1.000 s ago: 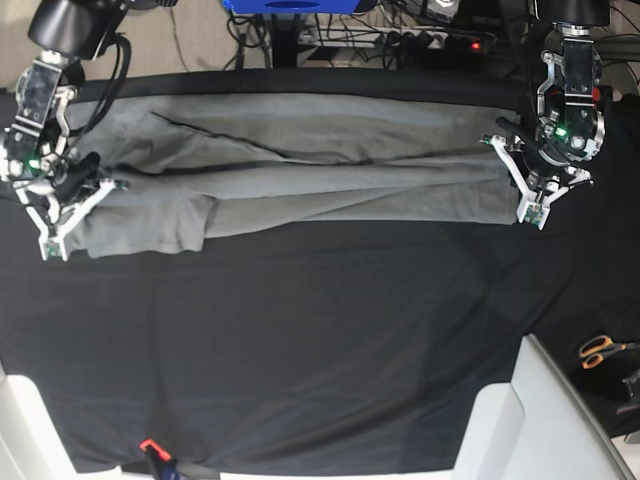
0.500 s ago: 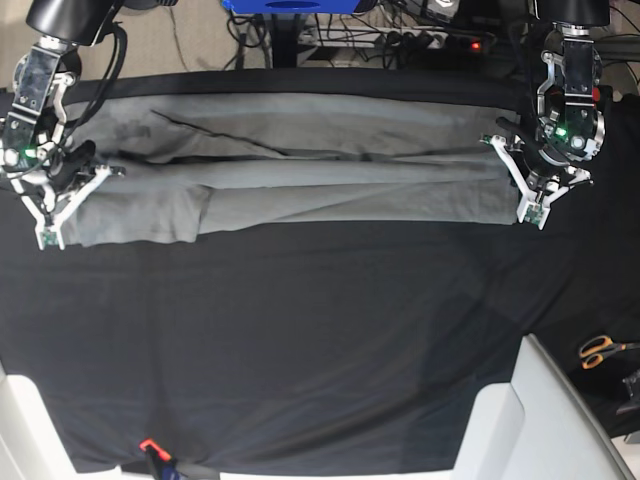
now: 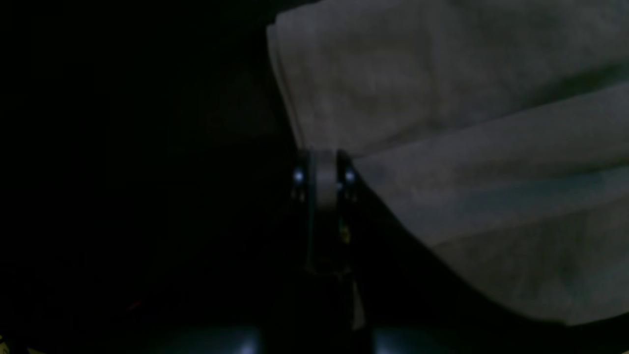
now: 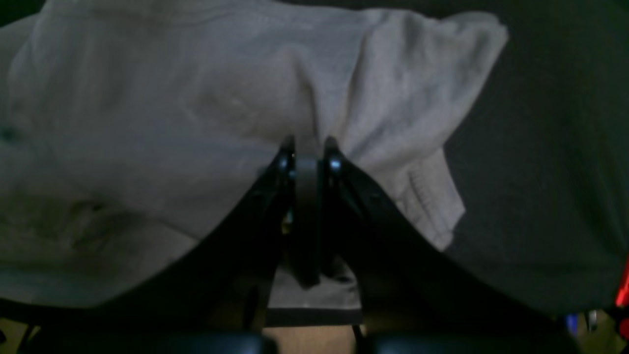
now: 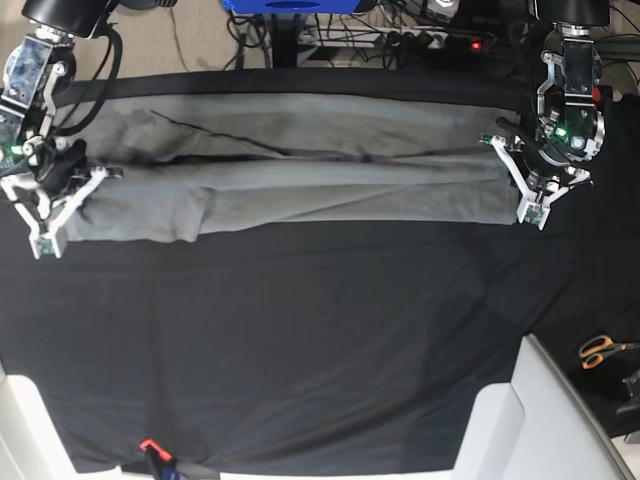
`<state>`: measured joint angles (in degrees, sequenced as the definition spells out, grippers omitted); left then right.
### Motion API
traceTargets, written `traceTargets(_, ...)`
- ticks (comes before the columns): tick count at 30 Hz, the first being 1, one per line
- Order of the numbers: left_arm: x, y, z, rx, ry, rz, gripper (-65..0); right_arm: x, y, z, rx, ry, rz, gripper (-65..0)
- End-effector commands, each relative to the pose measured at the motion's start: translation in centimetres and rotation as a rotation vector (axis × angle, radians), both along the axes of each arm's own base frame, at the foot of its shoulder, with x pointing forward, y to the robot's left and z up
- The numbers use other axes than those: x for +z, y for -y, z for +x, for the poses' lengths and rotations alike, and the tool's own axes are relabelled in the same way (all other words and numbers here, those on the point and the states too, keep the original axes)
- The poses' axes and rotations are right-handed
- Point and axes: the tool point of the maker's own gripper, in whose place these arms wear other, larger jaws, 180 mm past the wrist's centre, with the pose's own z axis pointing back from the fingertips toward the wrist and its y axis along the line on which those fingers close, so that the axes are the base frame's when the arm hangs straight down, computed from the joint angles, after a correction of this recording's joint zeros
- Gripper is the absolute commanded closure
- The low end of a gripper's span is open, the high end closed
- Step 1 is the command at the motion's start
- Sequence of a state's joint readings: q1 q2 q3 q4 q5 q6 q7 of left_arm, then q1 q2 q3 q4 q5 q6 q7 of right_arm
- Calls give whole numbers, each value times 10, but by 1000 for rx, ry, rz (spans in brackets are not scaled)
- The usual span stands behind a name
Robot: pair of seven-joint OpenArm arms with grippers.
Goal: Fold the T-shirt properly
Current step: 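Hold the folded edge with both grippers and smooth it flat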
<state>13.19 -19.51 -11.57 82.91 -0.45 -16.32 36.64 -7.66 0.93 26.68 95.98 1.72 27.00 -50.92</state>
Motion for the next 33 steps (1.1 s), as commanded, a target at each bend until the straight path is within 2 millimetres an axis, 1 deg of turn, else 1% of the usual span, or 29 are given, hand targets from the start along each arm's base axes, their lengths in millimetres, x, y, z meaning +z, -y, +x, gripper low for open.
traceTargets(1, 11, -9, 9, 4, 37, 25, 0, 10, 7, 6, -15, 30, -17, -2)
traceTargets(5, 11, -9, 9, 4, 37, 25, 0, 4, 8, -1, -33, -12, -12, -3)
traceTargets(9, 11, -9, 9, 4, 37, 25, 0, -4, 1, -7, -38, -49, 9, -5)
traceTargets(12, 11, -9, 9, 4, 37, 25, 0, -24, -3, -15, -45, -106, 44, -6)
traceTargets(15, 12, -9, 10, 3, 38, 25, 0, -36, -6, -18, -48, -125, 67, -6)
traceTargets(17, 13, -9, 10, 2, 41, 25, 0, -38, -5, -18, -58, -107, 68, -6)
traceTargets(20, 12, -9, 10, 3, 40, 25, 0, -37, 6, -19, -159, -78, 54, -8)
traceTargets(24, 12, -10, 10, 4, 39, 26, 0, -34, 13, -16, -216, -39, 39, -12)
traceTargets(27, 13, -10, 10, 3, 42, 27, 0, -34, 20, -18, -253, -41, 19, -57)
traceTargets(29, 14, -9, 11, 2, 45, 26, 0, -33, 27, -20, -262, -54, -25, -96)
traceTargets(31, 14, -9, 11, 2, 45, 26, 0, -32, 30, -23, -257, -66, -62, -146)
traceTargets(33, 14, -9, 11, 2, 45, 26, 0, -25, 34, -20, -264, -46, -82, -203)
